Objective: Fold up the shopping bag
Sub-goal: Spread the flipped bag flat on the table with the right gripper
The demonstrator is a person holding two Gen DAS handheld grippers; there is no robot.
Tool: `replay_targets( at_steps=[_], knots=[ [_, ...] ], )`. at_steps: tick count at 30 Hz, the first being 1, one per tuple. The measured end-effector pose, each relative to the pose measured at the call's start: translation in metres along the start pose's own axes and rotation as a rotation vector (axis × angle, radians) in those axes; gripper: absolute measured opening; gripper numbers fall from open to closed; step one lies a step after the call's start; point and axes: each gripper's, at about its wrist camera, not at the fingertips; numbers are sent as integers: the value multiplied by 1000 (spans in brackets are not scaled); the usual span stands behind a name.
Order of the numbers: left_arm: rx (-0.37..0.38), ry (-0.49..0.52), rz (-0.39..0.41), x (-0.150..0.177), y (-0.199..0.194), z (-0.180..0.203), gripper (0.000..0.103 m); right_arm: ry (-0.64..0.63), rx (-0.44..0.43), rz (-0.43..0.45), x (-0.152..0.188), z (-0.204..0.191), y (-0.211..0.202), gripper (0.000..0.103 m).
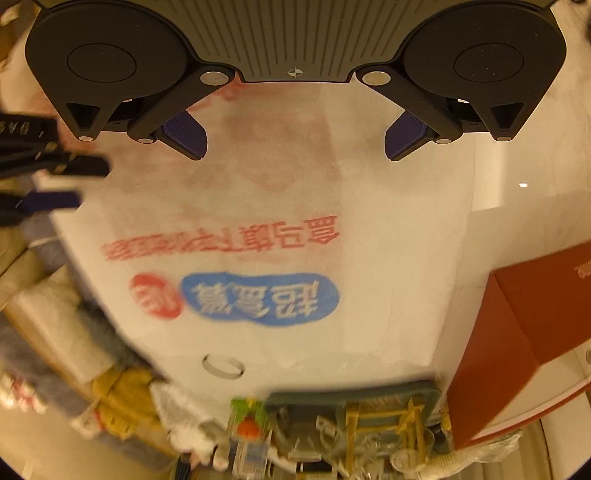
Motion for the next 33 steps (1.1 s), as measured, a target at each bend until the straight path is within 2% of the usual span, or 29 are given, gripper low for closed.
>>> replay_targets(
  at_steps=[2,4,6,8,9,13,18,20,21,22,23,26,28,31,33],
  knots=[
    [40,48,3,13,-22,1,103,-2,-48,13,15,-6,-17,52],
    [55,67,-33,30,-32,-2,103,-36,-55,-12,35,-15,-28,52],
    [40,81,-69,47,-32,-5,103,-53,-40,-49,56,-23,-32,51],
    [3,95,-89,55,-27,-6,103,-57,-15,-57,70,-26,-32,41],
    [-18,97,-102,55,-24,-6,103,-59,-3,-56,75,-27,-31,39],
    [-86,147,-64,50,-10,1,103,-63,37,-47,65,-25,-26,39],
    [-102,108,-40,35,2,5,103,-48,61,-14,46,-17,-13,41],
    [-107,96,-52,32,3,7,103,-51,74,3,46,-14,-11,45],
    [-97,83,-58,32,-1,6,103,-34,81,-2,48,-12,-12,44],
    [-72,68,-49,34,-9,4,103,-14,90,-9,49,-10,-15,34],
    [-51,66,-37,38,-19,3,103,1,84,-5,53,-9,-22,31],
    [-52,116,-46,51,-39,4,103,1,12,32,70,-16,-47,31],
    [-48,112,-68,58,-46,2,103,-32,-37,21,82,-26,-54,31],
    [-53,97,-102,68,-42,-1,103,-85,-52,-18,95,-40,-50,31],
    [-80,99,-131,74,-33,-2,103,-85,-31,-35,99,-44,-43,31]
  ],
)
Point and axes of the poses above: each gripper's, at about its wrist camera, not at the fingertips, and y roughly the way its jaws point, z to its right, x to its underside, and after that the axes turned 9 degrees about -y, right-handed
